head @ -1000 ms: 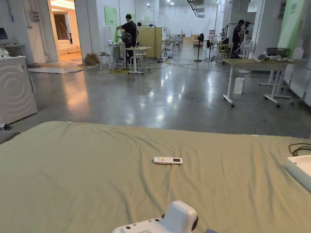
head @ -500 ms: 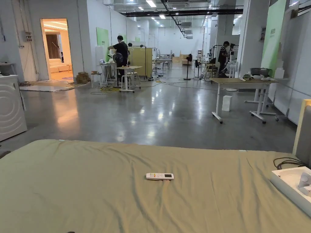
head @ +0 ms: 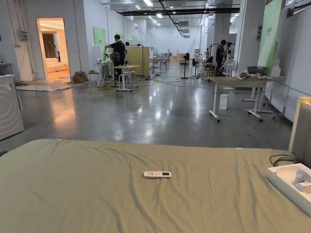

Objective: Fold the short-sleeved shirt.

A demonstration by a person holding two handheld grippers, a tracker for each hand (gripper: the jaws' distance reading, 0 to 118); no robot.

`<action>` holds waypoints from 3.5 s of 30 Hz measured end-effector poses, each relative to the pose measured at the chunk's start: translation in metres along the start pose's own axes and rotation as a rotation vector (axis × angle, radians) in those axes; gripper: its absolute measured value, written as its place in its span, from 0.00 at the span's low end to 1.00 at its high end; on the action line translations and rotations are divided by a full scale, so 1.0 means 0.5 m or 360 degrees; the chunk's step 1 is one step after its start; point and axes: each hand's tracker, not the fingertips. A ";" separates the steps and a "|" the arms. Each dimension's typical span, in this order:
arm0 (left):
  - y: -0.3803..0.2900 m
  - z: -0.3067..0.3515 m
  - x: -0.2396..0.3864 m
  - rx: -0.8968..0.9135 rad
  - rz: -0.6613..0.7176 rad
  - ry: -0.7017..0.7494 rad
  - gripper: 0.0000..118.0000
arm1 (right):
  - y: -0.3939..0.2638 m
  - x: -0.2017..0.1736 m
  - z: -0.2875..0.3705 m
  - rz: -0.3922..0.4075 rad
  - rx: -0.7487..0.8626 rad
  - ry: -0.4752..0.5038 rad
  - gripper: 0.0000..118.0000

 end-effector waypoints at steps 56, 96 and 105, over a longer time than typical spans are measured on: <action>-0.362 -0.653 -0.031 -0.1406 0.0266 -0.0094 0.09 | -0.170 0.139 -0.083 -0.0213 -0.0614 -0.0163 0.00; 0.057 -0.297 -0.202 -0.0392 0.0384 -0.0219 0.08 | 0.083 0.330 -0.344 -0.0222 -0.0532 -0.0100 0.00; 0.285 -0.158 -0.261 0.0108 0.0283 -0.0015 0.08 | 0.321 0.357 -0.215 -0.0241 -0.0134 -0.0175 0.00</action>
